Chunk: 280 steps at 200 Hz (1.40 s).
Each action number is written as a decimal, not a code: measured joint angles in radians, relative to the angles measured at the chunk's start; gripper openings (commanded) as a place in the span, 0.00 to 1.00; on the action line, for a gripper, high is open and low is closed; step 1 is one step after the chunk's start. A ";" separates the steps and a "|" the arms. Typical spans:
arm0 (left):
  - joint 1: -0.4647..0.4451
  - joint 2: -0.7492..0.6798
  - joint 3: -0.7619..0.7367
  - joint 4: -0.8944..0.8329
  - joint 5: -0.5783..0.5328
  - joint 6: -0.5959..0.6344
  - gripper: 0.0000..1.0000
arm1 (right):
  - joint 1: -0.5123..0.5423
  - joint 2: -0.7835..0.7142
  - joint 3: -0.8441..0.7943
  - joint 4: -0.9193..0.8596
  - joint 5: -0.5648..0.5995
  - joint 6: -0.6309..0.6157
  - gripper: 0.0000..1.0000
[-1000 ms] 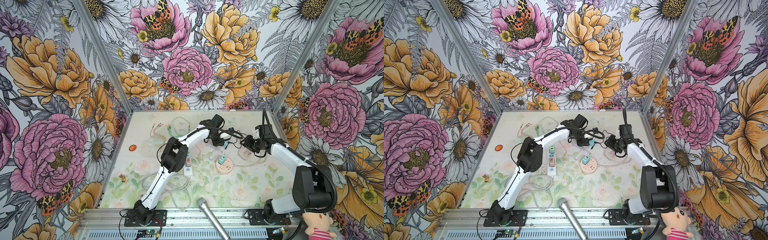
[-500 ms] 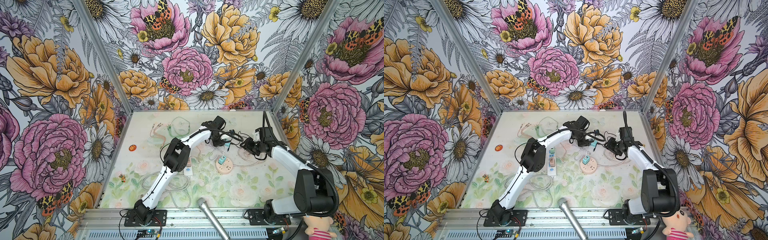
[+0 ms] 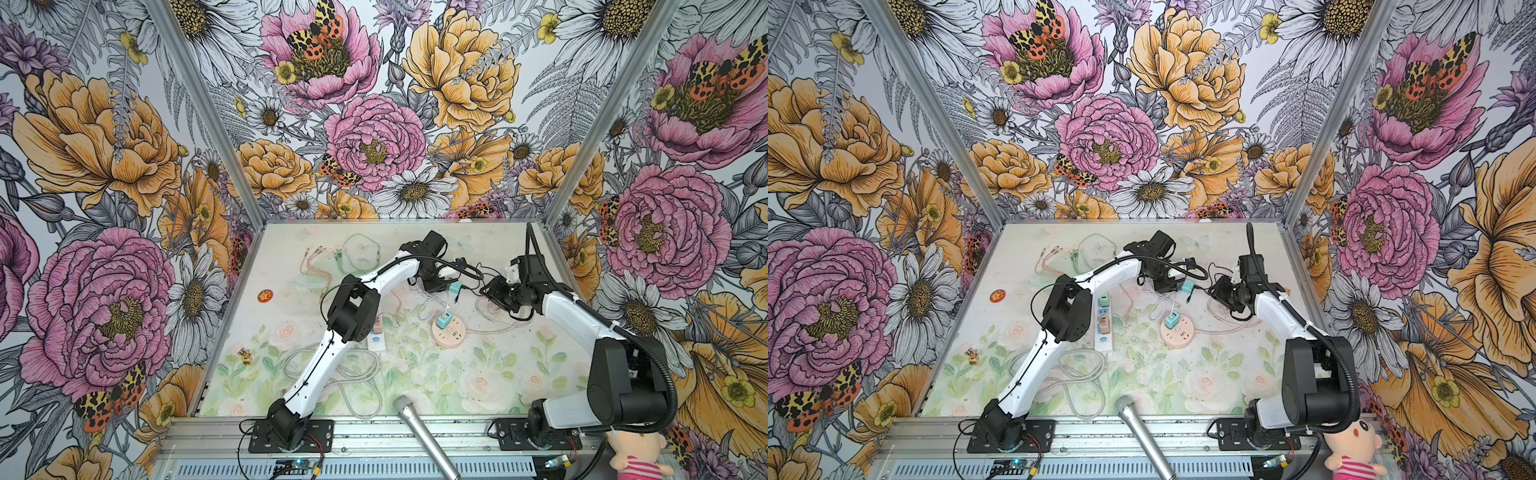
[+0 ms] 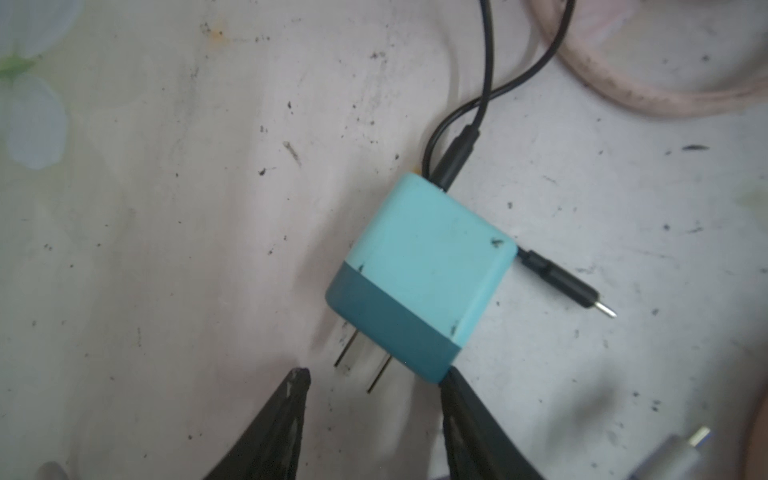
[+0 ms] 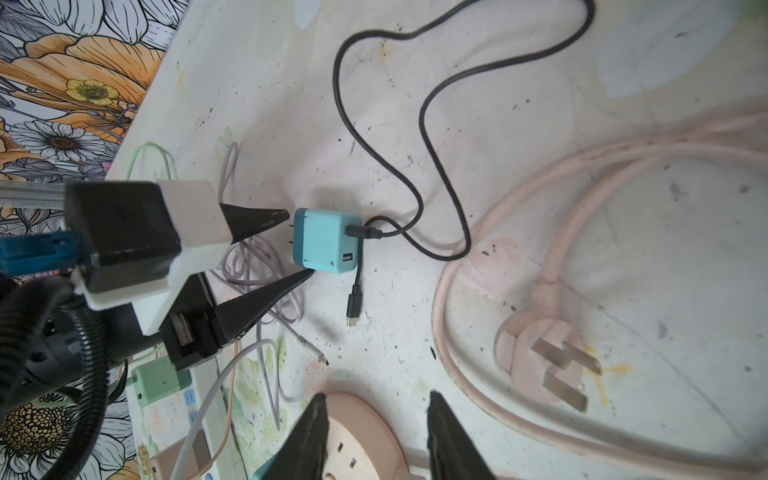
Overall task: Insert the plug
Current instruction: 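Close the left gripper on the small teal charger's body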
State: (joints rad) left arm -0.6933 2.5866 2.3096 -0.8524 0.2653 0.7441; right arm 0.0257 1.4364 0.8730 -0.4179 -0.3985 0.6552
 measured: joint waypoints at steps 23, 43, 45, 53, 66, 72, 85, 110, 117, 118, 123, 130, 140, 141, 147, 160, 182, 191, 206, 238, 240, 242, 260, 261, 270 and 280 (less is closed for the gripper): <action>-0.003 0.001 0.000 0.000 0.025 0.000 0.55 | 0.000 0.000 0.000 0.000 0.000 0.003 0.41; -0.009 0.001 0.000 0.000 0.045 0.000 0.55 | 0.001 0.000 -0.005 0.000 -0.001 0.003 0.41; -0.009 0.002 0.000 0.000 0.046 0.000 0.56 | 0.001 0.000 -0.006 0.001 -0.001 0.003 0.41; -0.012 0.002 0.000 0.000 0.054 0.000 0.56 | 0.001 0.000 -0.011 0.001 -0.003 0.003 0.41; -0.016 0.006 0.000 0.000 0.064 0.000 0.56 | 0.001 0.000 -0.021 0.000 -0.005 0.004 0.41; -0.019 0.008 0.000 0.000 0.066 -0.001 0.55 | 0.001 0.000 -0.024 0.000 -0.007 0.005 0.41; -0.027 0.008 -0.003 0.002 0.069 -0.003 0.55 | 0.001 0.000 -0.029 0.000 -0.008 0.007 0.41; -0.045 -0.003 -0.036 0.024 0.084 -0.010 0.55 | 0.002 0.001 -0.030 0.000 -0.008 0.010 0.41; -0.051 -0.012 -0.052 0.027 0.087 -0.012 0.55 | 0.002 0.002 -0.030 0.000 -0.008 0.010 0.41; -0.051 -0.013 -0.054 0.028 0.087 -0.012 0.55 | 0.002 0.002 -0.030 0.000 -0.008 0.010 0.41; -0.055 -0.020 -0.067 0.032 0.088 -0.012 0.55 | 0.002 0.004 -0.030 0.000 -0.008 0.010 0.41; -0.061 -0.031 -0.085 0.035 0.088 -0.012 0.55 | 0.002 0.006 -0.030 0.000 -0.008 0.010 0.41; -0.070 -0.043 -0.107 0.038 0.087 -0.012 0.55 | 0.002 0.007 -0.030 0.000 -0.008 0.010 0.41; -0.071 -0.044 -0.108 0.038 0.087 -0.011 0.55 | 0.002 0.007 -0.030 0.000 -0.008 0.010 0.41; -0.076 -0.048 -0.114 0.039 0.086 -0.012 0.55 | 0.002 0.007 -0.030 0.000 -0.008 0.010 0.41; -0.084 -0.051 -0.119 0.039 0.083 -0.012 0.55 | 0.002 0.007 -0.030 0.000 -0.008 0.010 0.41; -0.087 -0.052 -0.117 0.038 0.080 -0.012 0.56 | 0.002 0.007 -0.033 0.000 -0.008 0.010 0.41; -0.086 -0.051 -0.113 0.034 0.079 -0.015 0.57 | 0.002 0.007 -0.037 0.000 -0.008 0.010 0.41; -0.082 -0.037 -0.080 0.018 0.069 -0.020 0.57 | 0.002 0.007 -0.043 0.000 -0.007 0.010 0.41; -0.067 0.013 0.004 0.011 0.057 -0.038 0.59 | 0.002 0.013 -0.048 0.000 -0.008 0.010 0.41; -0.065 0.016 0.008 0.012 0.057 -0.039 0.59 | 0.002 0.013 -0.048 0.000 -0.007 0.010 0.41; -0.064 0.019 0.012 0.011 0.058 -0.039 0.59 | 0.002 0.014 -0.049 0.000 -0.008 0.010 0.41; -0.054 0.028 0.030 0.011 0.058 -0.042 0.59 | 0.002 0.017 -0.050 0.000 -0.008 0.010 0.41; -0.054 0.028 0.031 0.011 0.058 -0.042 0.59 | 0.002 0.017 -0.049 0.000 -0.008 0.010 0.41; -0.051 0.030 0.032 0.011 0.058 -0.044 0.59 | 0.003 0.018 -0.050 0.000 -0.007 0.010 0.41; -0.050 0.031 0.033 0.011 0.059 -0.047 0.59 | 0.004 0.019 -0.050 0.000 -0.008 0.010 0.41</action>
State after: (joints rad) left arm -0.7437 2.6171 2.3425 -0.8417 0.3241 0.6968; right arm 0.0296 1.4551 0.8234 -0.4179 -0.4061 0.6647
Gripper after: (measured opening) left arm 0.589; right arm 0.411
